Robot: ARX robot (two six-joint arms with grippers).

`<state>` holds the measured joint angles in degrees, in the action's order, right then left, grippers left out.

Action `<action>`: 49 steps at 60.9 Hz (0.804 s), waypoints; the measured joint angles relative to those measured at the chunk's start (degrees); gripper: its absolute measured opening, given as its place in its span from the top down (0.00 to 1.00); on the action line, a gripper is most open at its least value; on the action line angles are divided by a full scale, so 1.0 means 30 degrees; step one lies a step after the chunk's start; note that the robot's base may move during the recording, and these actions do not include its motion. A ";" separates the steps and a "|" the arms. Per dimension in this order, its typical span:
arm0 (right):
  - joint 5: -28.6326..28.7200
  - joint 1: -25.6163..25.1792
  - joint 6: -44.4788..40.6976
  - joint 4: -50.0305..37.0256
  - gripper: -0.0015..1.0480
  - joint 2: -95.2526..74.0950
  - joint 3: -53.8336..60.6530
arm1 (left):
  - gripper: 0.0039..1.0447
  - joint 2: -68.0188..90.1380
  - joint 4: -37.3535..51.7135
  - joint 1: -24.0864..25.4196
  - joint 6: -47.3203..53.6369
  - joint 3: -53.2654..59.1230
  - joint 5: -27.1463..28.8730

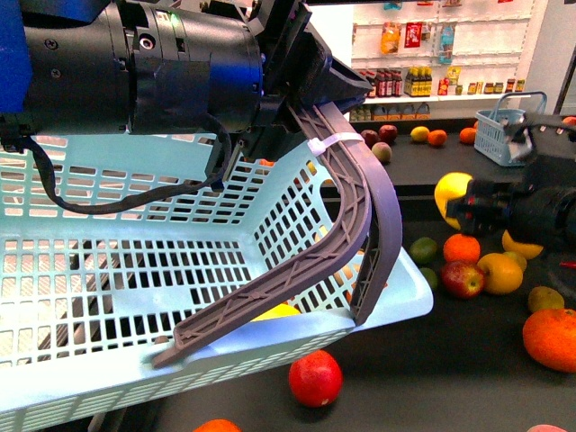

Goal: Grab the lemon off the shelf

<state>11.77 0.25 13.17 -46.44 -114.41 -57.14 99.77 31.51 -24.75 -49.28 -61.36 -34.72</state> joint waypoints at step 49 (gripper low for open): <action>0.2703 0.4014 0.1486 0.0160 0.58 0.0743 0.1814 | 0.95 0.0007 0.0000 0.0000 -0.0029 0.0000 0.0007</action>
<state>19.88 12.29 17.63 -45.95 -112.18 -51.70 99.79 31.51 -24.75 -49.36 -61.36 -34.70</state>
